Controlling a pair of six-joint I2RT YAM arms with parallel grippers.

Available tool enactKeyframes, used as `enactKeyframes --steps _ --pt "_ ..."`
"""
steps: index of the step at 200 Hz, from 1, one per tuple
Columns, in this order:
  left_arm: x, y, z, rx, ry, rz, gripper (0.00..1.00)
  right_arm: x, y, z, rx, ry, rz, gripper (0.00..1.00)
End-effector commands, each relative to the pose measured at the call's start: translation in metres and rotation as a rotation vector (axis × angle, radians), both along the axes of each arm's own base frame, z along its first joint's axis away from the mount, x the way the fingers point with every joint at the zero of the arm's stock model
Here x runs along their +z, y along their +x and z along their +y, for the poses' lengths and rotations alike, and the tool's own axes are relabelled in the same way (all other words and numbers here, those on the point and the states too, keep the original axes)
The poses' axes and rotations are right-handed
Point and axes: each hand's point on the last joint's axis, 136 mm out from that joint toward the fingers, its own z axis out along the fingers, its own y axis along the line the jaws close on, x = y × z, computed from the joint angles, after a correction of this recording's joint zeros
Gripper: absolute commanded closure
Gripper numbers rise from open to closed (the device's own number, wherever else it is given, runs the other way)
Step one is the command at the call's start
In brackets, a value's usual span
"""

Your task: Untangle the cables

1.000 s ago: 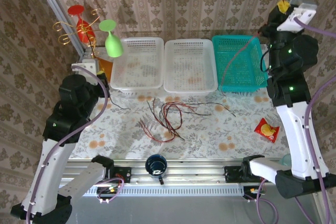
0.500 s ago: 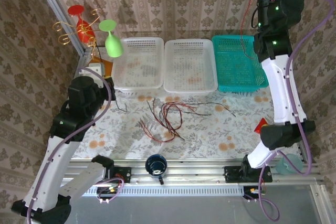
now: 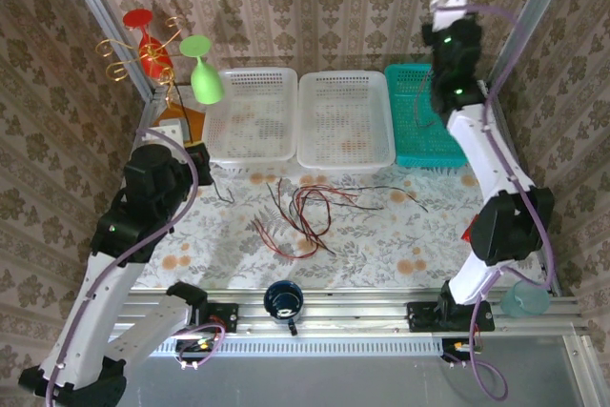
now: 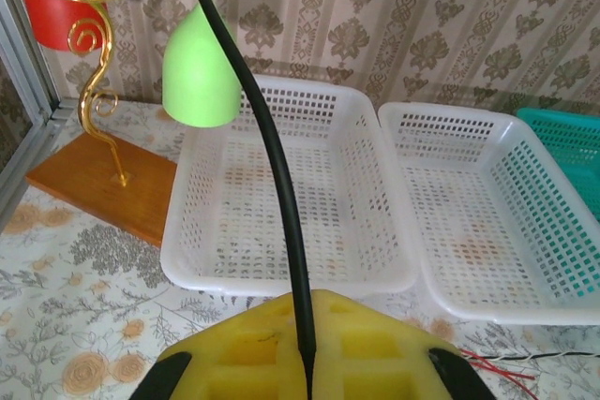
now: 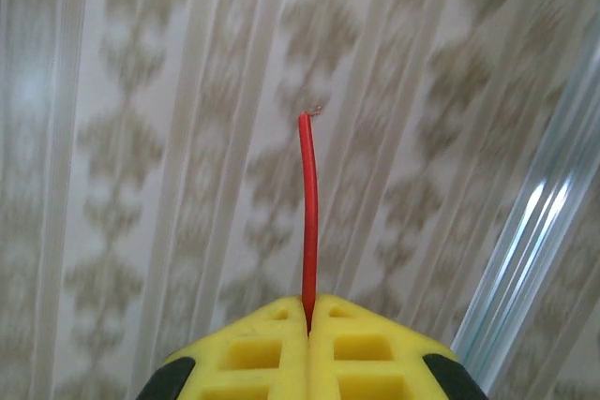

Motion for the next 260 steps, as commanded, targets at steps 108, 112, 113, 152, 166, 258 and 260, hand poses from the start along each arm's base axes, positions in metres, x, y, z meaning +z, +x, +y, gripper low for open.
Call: enactKeyframes --steps 108,112,113,152,166,258,260 --pt "-0.006 -0.001 -0.031 -0.067 -0.037 0.046 1.00 -0.330 0.003 -0.051 -0.225 0.478 1.025 0.99" --pt "-0.005 -0.001 -0.031 -0.069 -0.035 0.046 1.00 -0.335 0.002 -0.050 -0.214 0.508 1.043 0.99" --pt "-0.005 -0.001 -0.032 -0.070 -0.035 0.046 1.00 -0.337 0.001 -0.050 -0.210 0.513 1.050 0.99" --pt "-0.003 0.004 -0.040 -0.082 -0.034 0.043 1.00 -0.374 -0.003 -0.047 -0.187 0.595 1.186 1.00" --pt "-0.007 0.006 -0.041 -0.071 -0.023 0.054 1.00 -0.380 -0.002 -0.044 -0.167 0.601 1.203 0.91" --pt "-0.004 0.003 -0.033 -0.033 -0.017 0.096 1.00 -0.305 0.006 -0.074 -0.153 0.772 1.010 0.21" --pt "-0.004 0.003 -0.034 -0.036 -0.016 0.097 1.00 -0.303 0.006 -0.075 -0.149 0.777 1.004 0.19"
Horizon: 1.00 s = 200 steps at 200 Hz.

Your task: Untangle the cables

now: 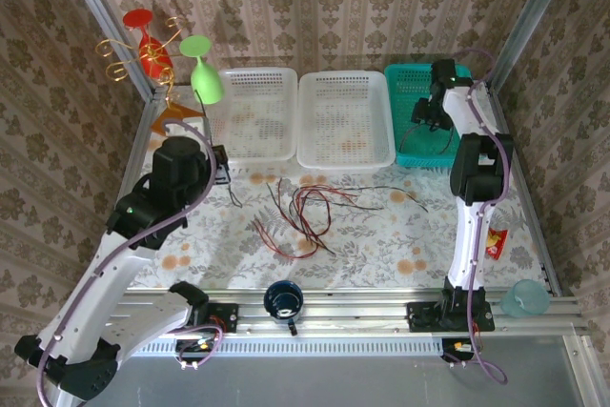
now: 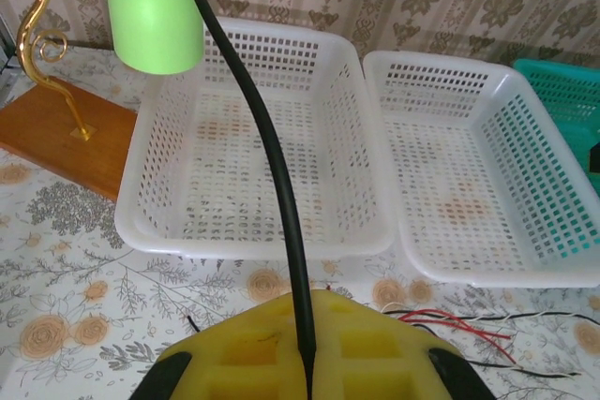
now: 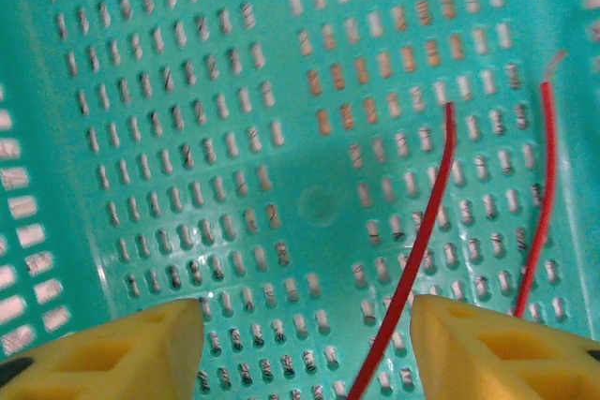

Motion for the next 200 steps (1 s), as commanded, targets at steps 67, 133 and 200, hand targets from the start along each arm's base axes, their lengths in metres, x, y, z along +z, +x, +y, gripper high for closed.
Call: enactKeyframes --steps 67,133,200 --pt "0.037 0.001 -0.016 -0.065 -0.061 -0.030 1.00 0.141 -0.008 0.008 -0.008 0.276 -0.291 0.00" --pt "0.132 0.017 -0.071 -0.231 -0.284 -0.219 1.00 0.177 -0.043 0.051 -0.025 0.535 -0.485 0.00" --pt "0.191 0.043 -0.132 -0.329 -0.385 -0.406 1.00 0.168 -0.118 0.076 -0.061 0.624 -0.516 0.00"
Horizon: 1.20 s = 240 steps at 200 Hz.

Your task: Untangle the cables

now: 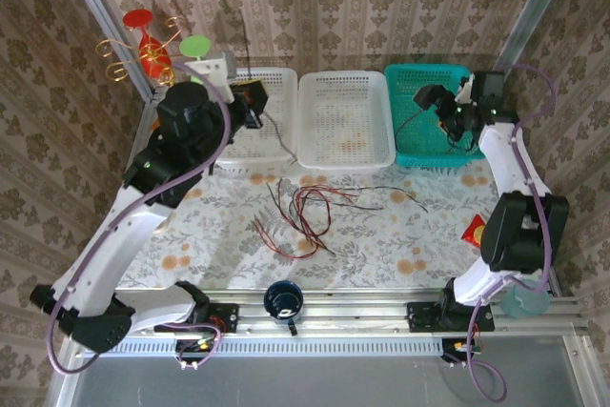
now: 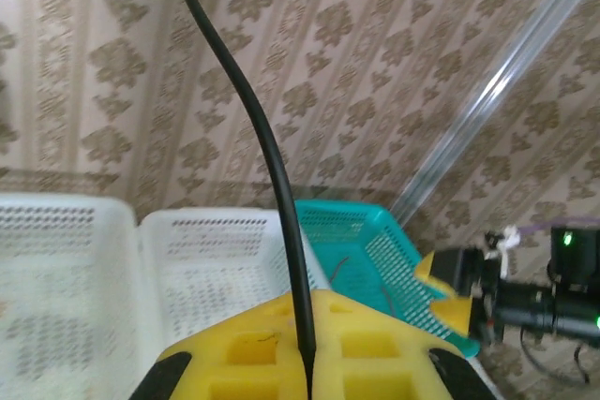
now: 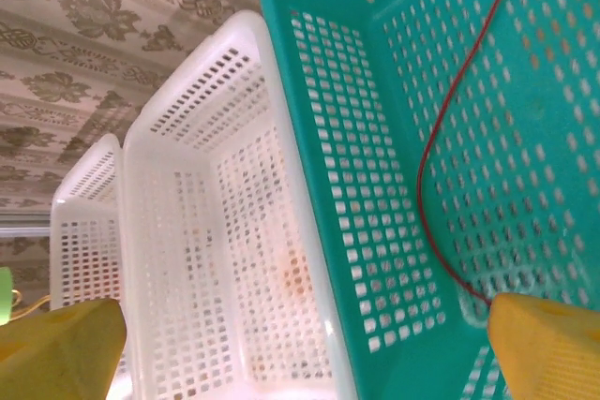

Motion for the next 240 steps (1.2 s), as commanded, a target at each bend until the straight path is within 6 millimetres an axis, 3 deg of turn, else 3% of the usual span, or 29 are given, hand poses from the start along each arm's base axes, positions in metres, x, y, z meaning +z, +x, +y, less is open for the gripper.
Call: enactKeyframes --steps 1,46,95,111,129,173,203,240 --pt "0.050 0.004 -0.019 -0.040 -0.088 -0.142 1.00 0.029 -0.023 0.012 -0.002 0.039 -0.109 0.00" --pt "0.075 0.038 -0.062 -0.091 -0.040 -0.219 1.00 0.026 -0.075 0.013 -0.004 -0.041 -0.111 0.00" --pt "0.106 0.067 -0.095 -0.119 -0.019 -0.297 1.00 0.024 -0.101 0.009 -0.037 -0.068 -0.145 0.00" --pt "0.107 0.078 -0.101 -0.101 0.018 -0.308 1.00 0.023 -0.104 0.009 -0.042 -0.065 -0.141 0.00" --pt "0.091 0.095 -0.110 -0.086 0.071 -0.295 1.00 0.023 -0.107 0.007 -0.051 -0.067 -0.136 0.00" --pt "0.003 0.142 -0.132 -0.039 0.225 -0.160 1.00 0.029 -0.109 0.003 -0.067 -0.073 -0.154 0.00" --pt "-0.093 0.185 -0.147 -0.055 0.238 0.032 1.00 0.029 -0.112 0.004 -0.063 -0.075 -0.151 0.00" --pt "-0.211 0.220 -0.183 -0.181 0.121 0.326 1.00 0.027 -0.119 0.004 -0.053 -0.093 -0.148 0.00"
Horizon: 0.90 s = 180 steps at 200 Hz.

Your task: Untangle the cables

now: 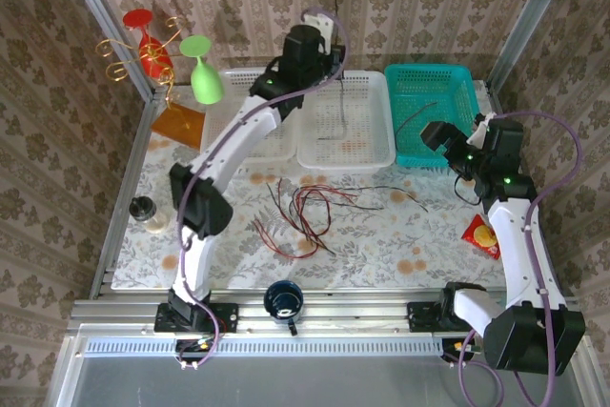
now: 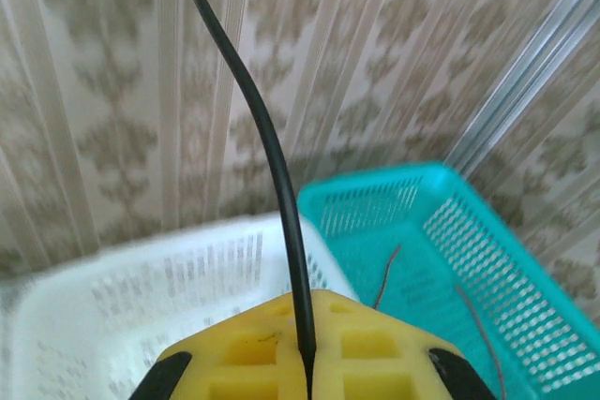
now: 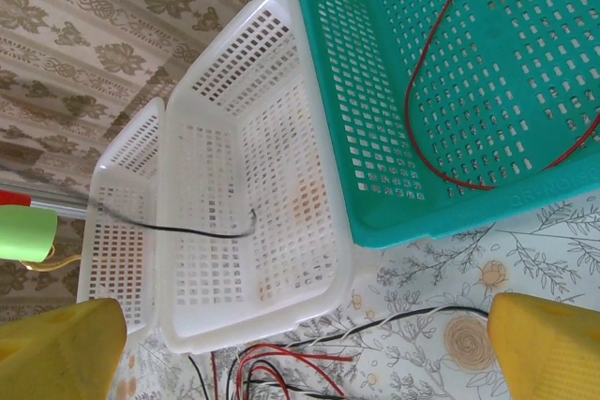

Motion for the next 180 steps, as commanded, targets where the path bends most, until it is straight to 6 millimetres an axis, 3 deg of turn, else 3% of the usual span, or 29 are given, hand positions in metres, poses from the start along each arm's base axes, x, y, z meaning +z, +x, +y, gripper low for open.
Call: enactKeyframes --steps 1,32,54,78,87,99,127,160,180 --pt "-0.068 0.016 -0.018 -0.054 -0.106 0.221 1.00 -0.005 -0.010 -0.004 -0.011 -0.034 0.013 0.00" --pt "-0.138 0.034 -0.030 -0.062 -0.243 0.442 1.00 -0.003 -0.017 -0.005 -0.006 -0.063 0.009 0.00" --pt "-0.167 0.038 -0.025 0.000 -0.161 0.459 1.00 -0.004 -0.019 -0.005 -0.005 -0.068 0.009 0.00" --pt "-0.183 0.035 -0.026 0.009 -0.124 0.465 1.00 -0.005 -0.019 -0.005 -0.004 -0.065 0.009 0.00" --pt "-0.187 0.034 -0.027 -0.003 -0.126 0.479 0.90 -0.005 -0.019 -0.005 -0.006 -0.061 0.011 0.00" --pt "-0.187 0.029 -0.030 -0.018 -0.124 0.493 0.70 -0.004 -0.018 -0.004 -0.006 -0.058 0.008 0.00" --pt "-0.167 0.023 -0.030 -0.029 -0.102 0.454 0.37 -0.006 -0.017 -0.004 -0.010 -0.047 0.016 0.00" --pt "-0.137 0.019 -0.020 -0.006 -0.058 0.379 0.23 -0.008 -0.019 -0.002 -0.004 -0.031 0.029 0.00" --pt "-0.129 0.014 -0.013 0.014 -0.008 0.352 0.23 -0.008 -0.022 -0.003 -0.009 -0.038 0.025 0.00"
